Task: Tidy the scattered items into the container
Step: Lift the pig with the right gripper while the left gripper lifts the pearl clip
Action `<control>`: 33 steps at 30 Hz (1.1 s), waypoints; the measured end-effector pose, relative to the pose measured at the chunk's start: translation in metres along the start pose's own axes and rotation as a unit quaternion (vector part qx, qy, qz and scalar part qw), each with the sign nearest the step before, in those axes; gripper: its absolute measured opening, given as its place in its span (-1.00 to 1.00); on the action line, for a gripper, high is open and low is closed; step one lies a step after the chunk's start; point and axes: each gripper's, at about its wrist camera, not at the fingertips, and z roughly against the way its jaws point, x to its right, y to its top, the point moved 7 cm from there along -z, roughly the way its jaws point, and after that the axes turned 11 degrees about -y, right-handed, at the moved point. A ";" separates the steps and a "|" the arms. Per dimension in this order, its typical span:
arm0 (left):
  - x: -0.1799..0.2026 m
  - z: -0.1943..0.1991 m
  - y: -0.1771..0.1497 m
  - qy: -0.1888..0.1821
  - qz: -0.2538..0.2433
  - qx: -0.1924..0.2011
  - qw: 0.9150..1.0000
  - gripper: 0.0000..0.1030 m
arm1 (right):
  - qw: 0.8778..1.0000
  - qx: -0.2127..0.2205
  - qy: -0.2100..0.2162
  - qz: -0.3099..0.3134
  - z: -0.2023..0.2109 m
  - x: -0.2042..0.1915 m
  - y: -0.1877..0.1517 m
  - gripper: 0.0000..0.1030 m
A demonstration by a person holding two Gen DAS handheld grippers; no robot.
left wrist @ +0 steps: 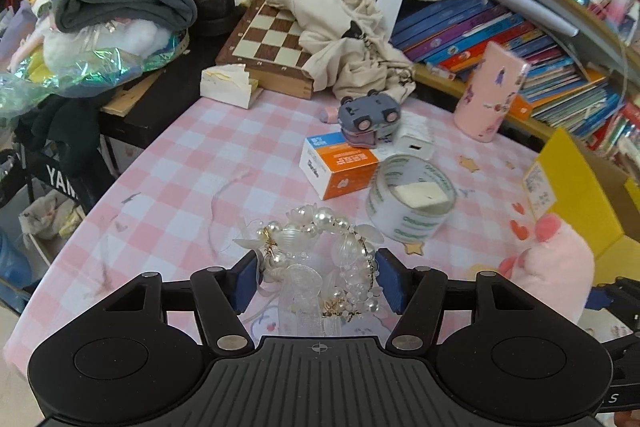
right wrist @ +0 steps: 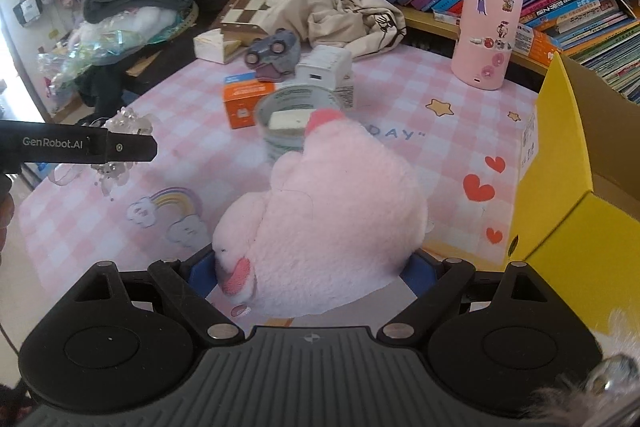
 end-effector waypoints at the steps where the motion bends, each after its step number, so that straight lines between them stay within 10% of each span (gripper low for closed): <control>1: 0.001 0.005 -0.001 -0.002 -0.001 0.003 1.000 0.18 | 1.000 0.000 0.002 -0.001 0.005 -0.001 -0.002 0.74; 33: 0.011 0.089 -0.026 -0.053 -0.022 0.053 0.997 0.19 | 0.999 0.032 -0.018 -0.036 0.074 -0.034 -0.027 0.75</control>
